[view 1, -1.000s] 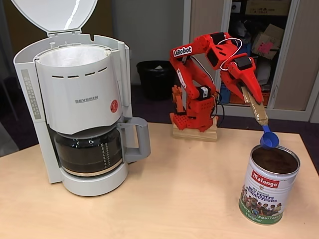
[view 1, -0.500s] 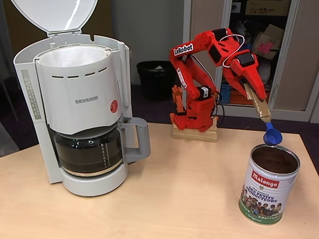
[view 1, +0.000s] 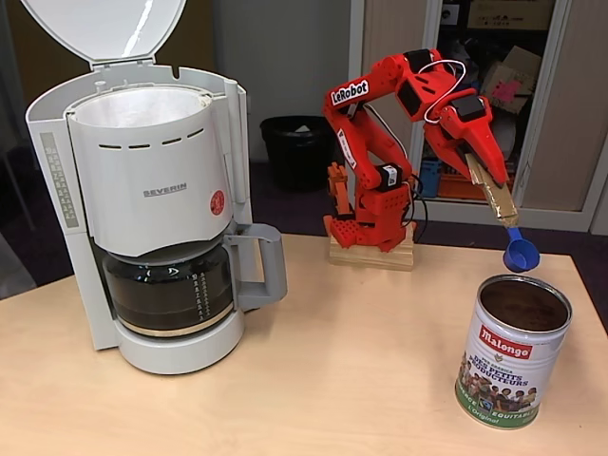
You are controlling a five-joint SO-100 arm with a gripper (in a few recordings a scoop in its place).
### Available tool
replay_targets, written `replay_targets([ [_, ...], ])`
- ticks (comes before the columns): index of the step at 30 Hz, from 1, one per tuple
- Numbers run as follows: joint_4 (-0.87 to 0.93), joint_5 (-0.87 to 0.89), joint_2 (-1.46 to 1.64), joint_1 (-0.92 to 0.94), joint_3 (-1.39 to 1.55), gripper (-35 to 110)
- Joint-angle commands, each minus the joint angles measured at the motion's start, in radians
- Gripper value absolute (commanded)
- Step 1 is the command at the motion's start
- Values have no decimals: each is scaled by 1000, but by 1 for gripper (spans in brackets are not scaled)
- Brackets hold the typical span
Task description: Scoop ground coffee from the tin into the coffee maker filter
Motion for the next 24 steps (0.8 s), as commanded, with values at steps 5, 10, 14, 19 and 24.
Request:
replay_targets([
  [5,5,20,9,-9,-23,0],
  [10,-9,26,8,-11,-14,0],
  [14,-2,26,2,-11,-25,0],
  [19,-37,-17,-58,-9,-17,0],
  [24,-91,21,-91,9,31,0],
])
